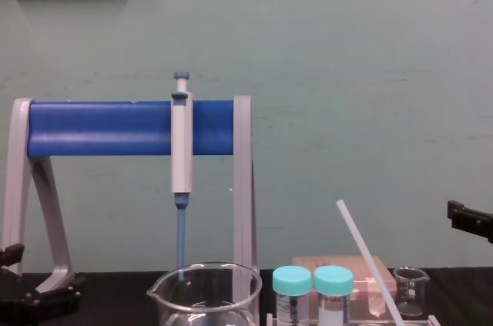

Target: Pick up the stirring rod with one hand, then place it down.

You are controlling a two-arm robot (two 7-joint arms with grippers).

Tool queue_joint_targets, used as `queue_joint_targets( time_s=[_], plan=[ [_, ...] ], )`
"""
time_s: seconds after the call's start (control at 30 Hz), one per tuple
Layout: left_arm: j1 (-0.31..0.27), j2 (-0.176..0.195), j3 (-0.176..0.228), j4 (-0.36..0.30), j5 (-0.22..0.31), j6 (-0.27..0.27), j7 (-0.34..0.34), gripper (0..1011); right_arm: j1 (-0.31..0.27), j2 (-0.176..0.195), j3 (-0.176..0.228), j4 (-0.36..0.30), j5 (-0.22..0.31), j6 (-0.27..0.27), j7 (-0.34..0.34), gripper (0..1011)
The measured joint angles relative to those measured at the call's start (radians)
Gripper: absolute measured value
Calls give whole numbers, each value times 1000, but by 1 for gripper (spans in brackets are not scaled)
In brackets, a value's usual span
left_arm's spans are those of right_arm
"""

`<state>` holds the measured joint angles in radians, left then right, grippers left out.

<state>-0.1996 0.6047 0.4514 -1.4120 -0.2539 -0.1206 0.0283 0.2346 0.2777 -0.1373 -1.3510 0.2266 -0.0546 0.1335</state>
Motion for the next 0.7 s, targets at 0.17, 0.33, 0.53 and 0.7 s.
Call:
queue_joint_targets(
  time_s=[0.17,0.33,0.53,0.7],
  plan=[
    [0,0,0,0,0,0,0,1000,0,0,0,-1,1,-1,1,1003],
    [0,0,0,0,0,0,0,1000,0,1,0,-1,1,-1,1,1003],
    [0,0,0,0,0,0,0,1000,0,1,0,-1,1,-1,2,1003],
    [0,0,0,0,0,0,0,1000,0,1,0,-1,1,-1,2,1003]
  ],
)
